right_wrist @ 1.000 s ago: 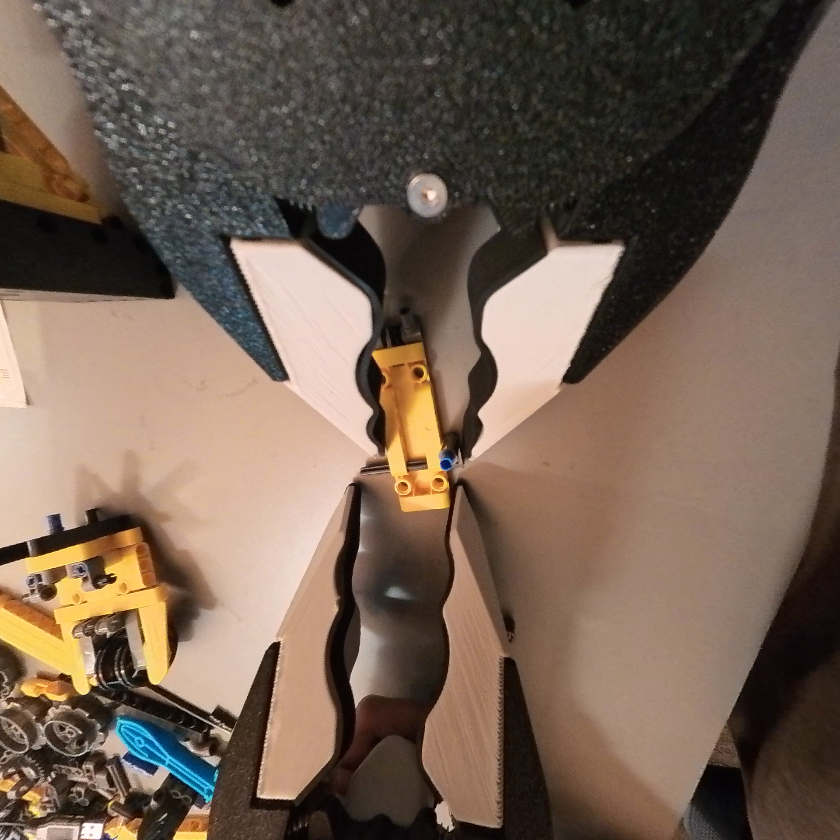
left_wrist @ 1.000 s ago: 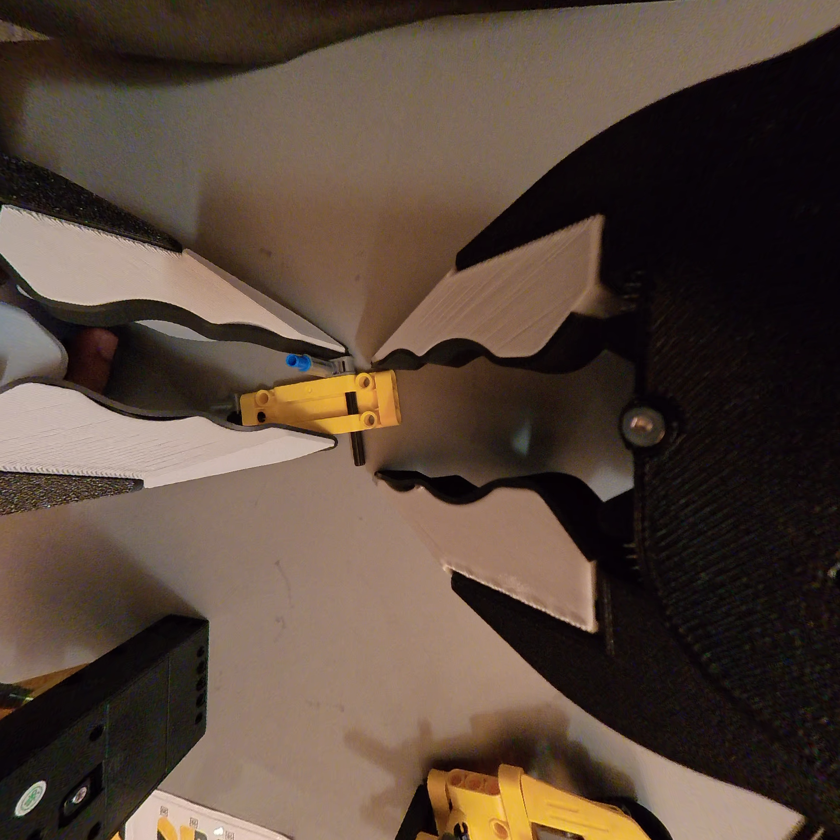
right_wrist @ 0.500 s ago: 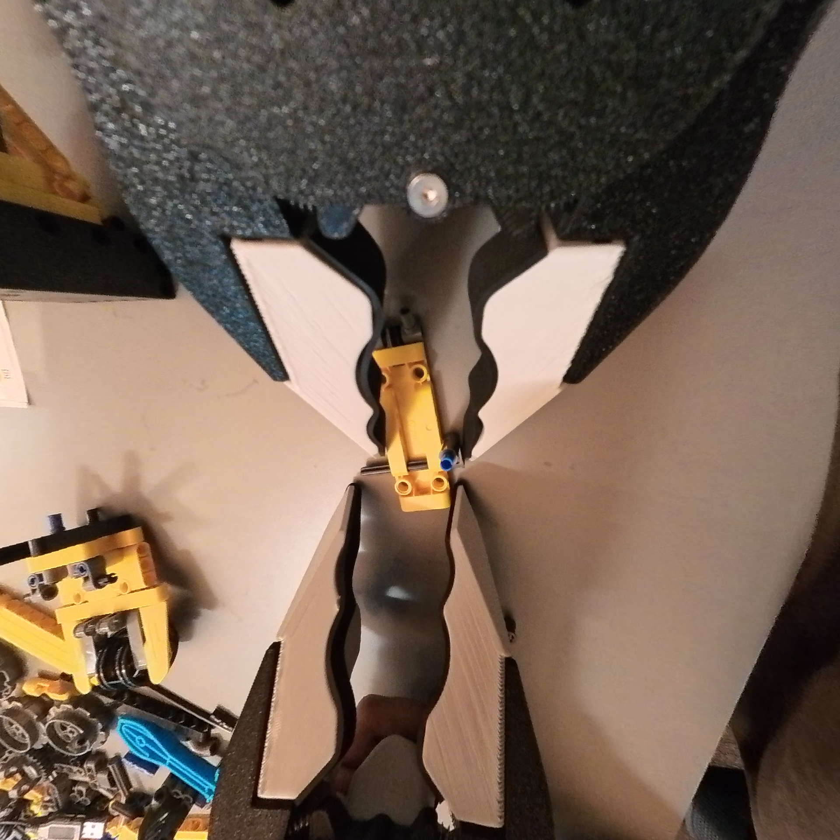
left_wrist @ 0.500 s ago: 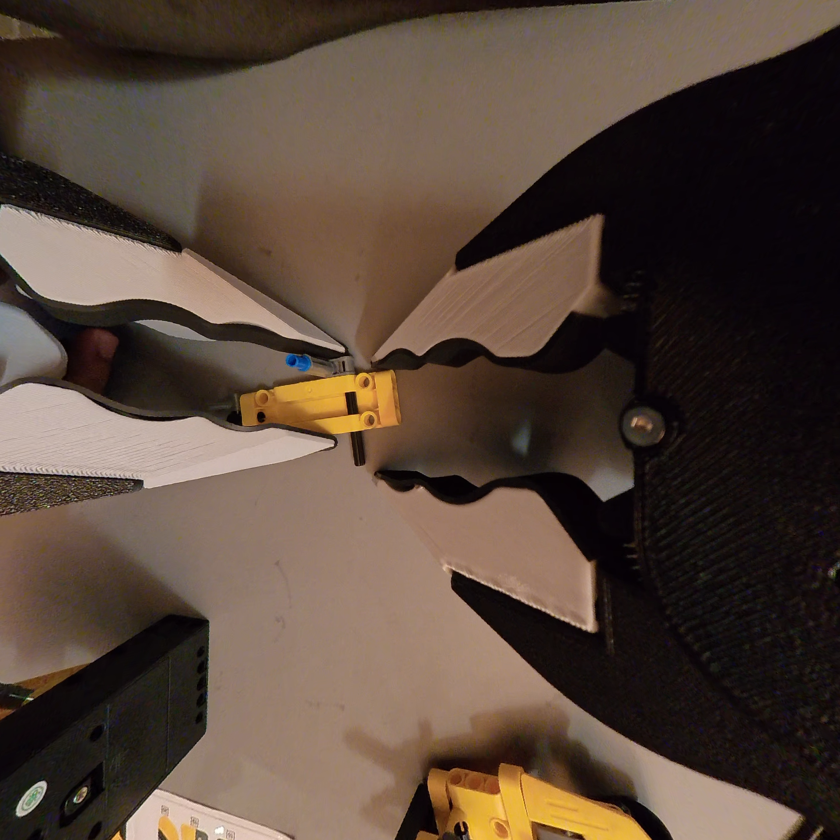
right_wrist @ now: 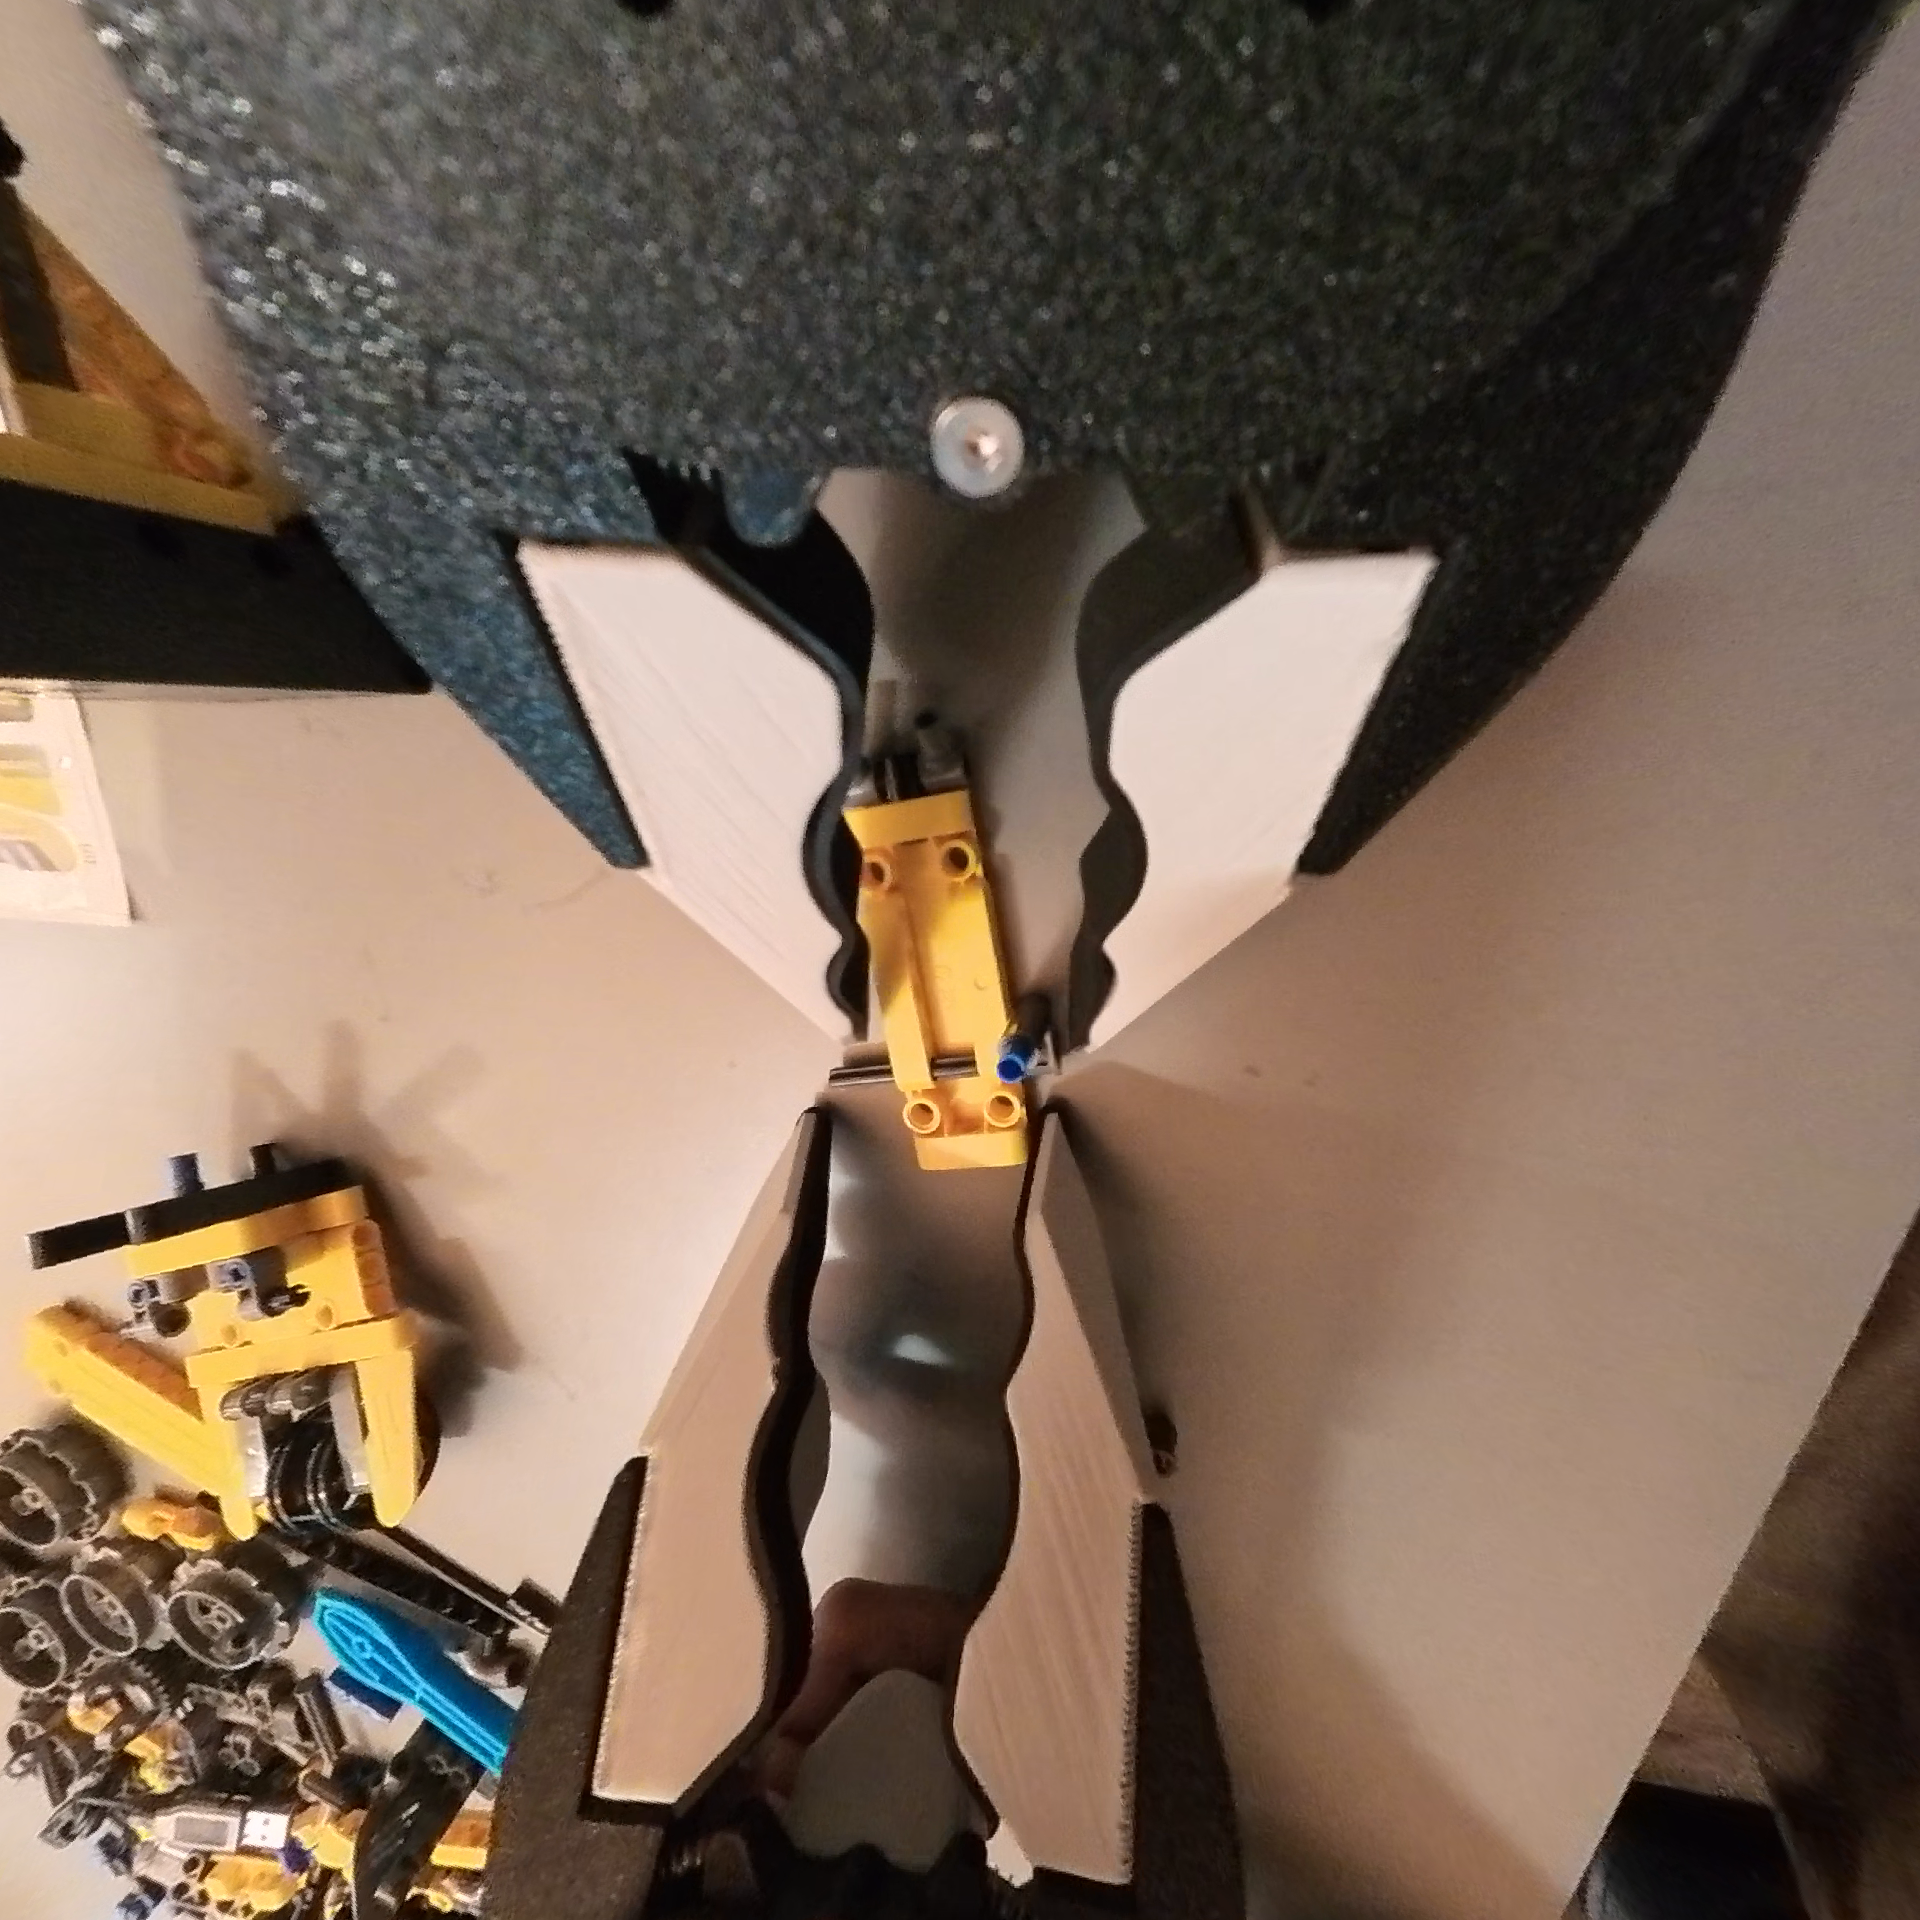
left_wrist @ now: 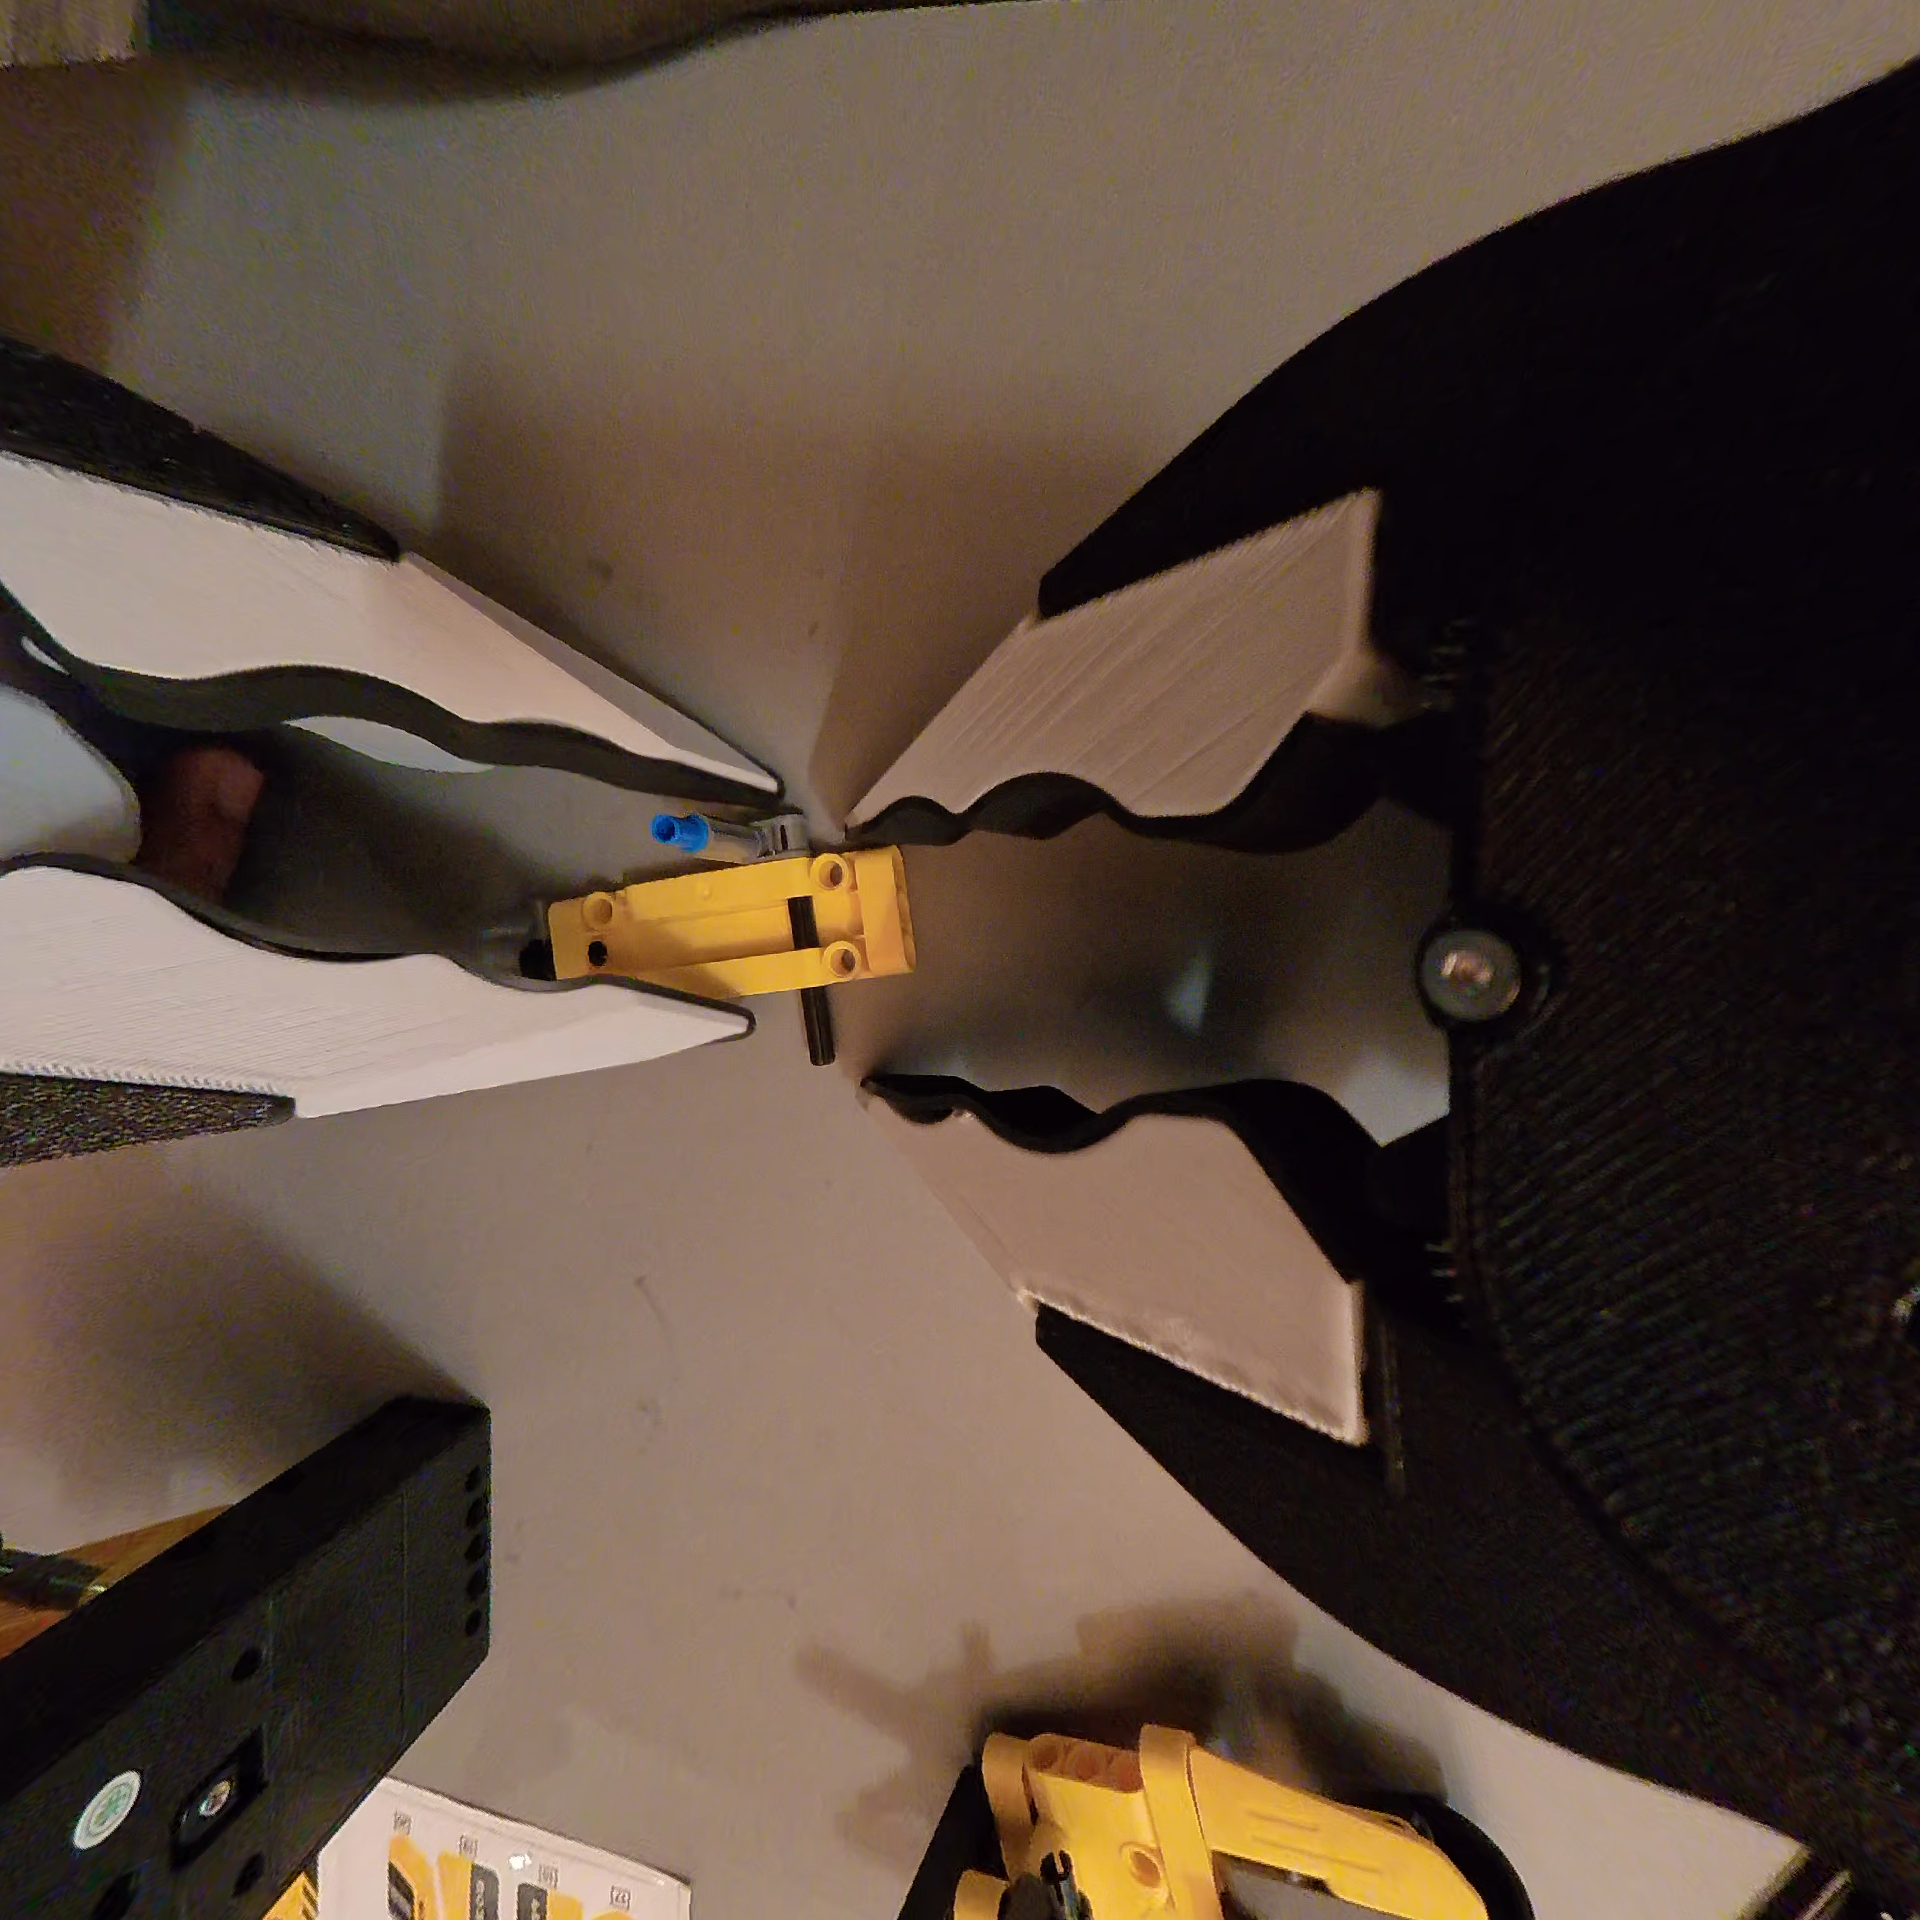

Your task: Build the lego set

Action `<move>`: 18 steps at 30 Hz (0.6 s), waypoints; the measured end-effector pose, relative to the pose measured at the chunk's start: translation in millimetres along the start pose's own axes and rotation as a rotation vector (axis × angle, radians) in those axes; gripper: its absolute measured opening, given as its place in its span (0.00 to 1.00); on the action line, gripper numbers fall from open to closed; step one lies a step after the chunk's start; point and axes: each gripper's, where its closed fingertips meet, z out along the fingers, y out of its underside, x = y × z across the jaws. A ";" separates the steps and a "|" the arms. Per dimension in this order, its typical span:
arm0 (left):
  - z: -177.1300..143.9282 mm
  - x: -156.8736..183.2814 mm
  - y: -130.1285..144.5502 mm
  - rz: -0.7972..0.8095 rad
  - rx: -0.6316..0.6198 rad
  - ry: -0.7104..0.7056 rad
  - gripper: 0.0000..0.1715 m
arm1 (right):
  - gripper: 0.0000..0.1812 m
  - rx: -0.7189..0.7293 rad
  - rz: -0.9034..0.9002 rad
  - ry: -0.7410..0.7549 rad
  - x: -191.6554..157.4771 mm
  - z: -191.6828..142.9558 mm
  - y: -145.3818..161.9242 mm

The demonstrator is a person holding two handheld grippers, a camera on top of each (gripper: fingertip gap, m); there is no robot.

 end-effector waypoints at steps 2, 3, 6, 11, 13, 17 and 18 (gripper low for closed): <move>0.0 0.0 0.0 0.003 0.000 -0.003 0.24 | 0.22 0.001 0.005 -0.009 -0.3 -1.3 1.0; 0.0 0.0 -0.1 0.005 0.000 -0.004 0.24 | 0.23 0.001 0.008 -0.012 -0.1 -1.7 1.6; 0.1 0.0 0.0 0.006 0.000 -0.006 0.25 | 0.23 -0.002 0.019 -0.019 0.0 -1.4 1.8; 0.1 0.0 -0.1 0.007 0.000 -0.006 0.27 | 0.20 -0.003 0.017 -0.028 -1.1 -0.9 1.7; 0.5 -0.2 -0.6 0.010 0.001 -0.008 0.27 | 0.18 -0.005 0.023 -0.025 0.0 -0.6 2.0; 1.9 0.6 -3.5 0.044 0.010 -0.025 0.25 | 0.18 -0.007 0.036 -0.037 0.0 -0.2 2.1; 2.2 1.0 -4.2 0.053 0.012 -0.029 0.24 | 0.18 -0.007 0.038 -0.038 0.0 -0.2 2.2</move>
